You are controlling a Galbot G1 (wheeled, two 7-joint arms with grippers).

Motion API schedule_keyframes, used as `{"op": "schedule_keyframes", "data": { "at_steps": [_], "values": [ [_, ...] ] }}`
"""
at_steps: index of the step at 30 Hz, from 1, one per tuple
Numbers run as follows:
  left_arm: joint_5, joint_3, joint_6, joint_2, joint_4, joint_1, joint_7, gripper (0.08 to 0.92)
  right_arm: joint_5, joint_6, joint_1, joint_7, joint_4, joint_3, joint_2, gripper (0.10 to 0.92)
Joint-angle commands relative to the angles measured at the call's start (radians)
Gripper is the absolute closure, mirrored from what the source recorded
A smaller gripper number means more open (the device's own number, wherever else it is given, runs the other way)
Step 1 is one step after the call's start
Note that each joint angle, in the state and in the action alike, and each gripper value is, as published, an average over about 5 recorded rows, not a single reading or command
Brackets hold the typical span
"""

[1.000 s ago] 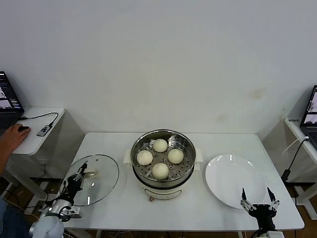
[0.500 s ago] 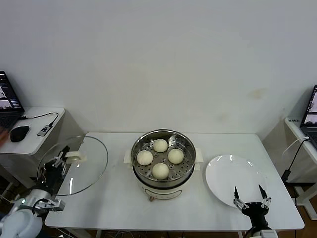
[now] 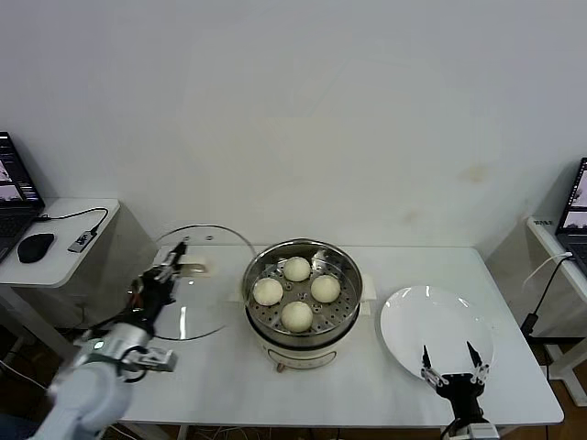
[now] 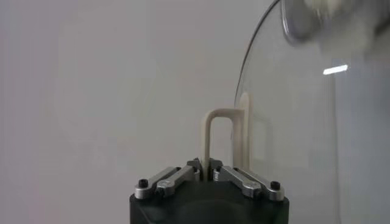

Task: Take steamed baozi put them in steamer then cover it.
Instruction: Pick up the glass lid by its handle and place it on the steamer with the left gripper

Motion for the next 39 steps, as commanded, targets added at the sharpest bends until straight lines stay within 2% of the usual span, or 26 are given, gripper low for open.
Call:
{"op": "schedule_keyframes", "data": {
  "at_steps": [1, 10, 21, 30, 39],
  "values": [
    [0.147, 0.337, 0.158, -0.097, 0.006, -0.225, 0.103, 0.853, -0.046, -0.001, 0.014, 0.006, -0.039, -0.007, 0.005, 0.203],
    [0.262, 0.411, 0.214, -0.257, 0.11, -0.319, 0.177, 0.853, -0.07, 0.0, 0.029, 0.013, -0.082, -0.017, 0.009, 0.203],
    [0.396, 0.435, 0.216, -0.439, 0.218, -0.334, 0.207, 0.853, -0.078, 0.0, 0.029, 0.017, -0.089, -0.014, 0.005, 0.203],
    [0.429, 0.455, 0.217, -0.503, 0.269, -0.335, 0.208, 0.853, -0.081, 0.003, 0.032, 0.018, -0.098, -0.014, 0.005, 0.203],
    [0.431, 0.456, 0.216, -0.518, 0.28, -0.321, 0.209, 0.853, -0.081, 0.005, 0.035, 0.019, -0.106, -0.013, 0.005, 0.203]
  ]
}}
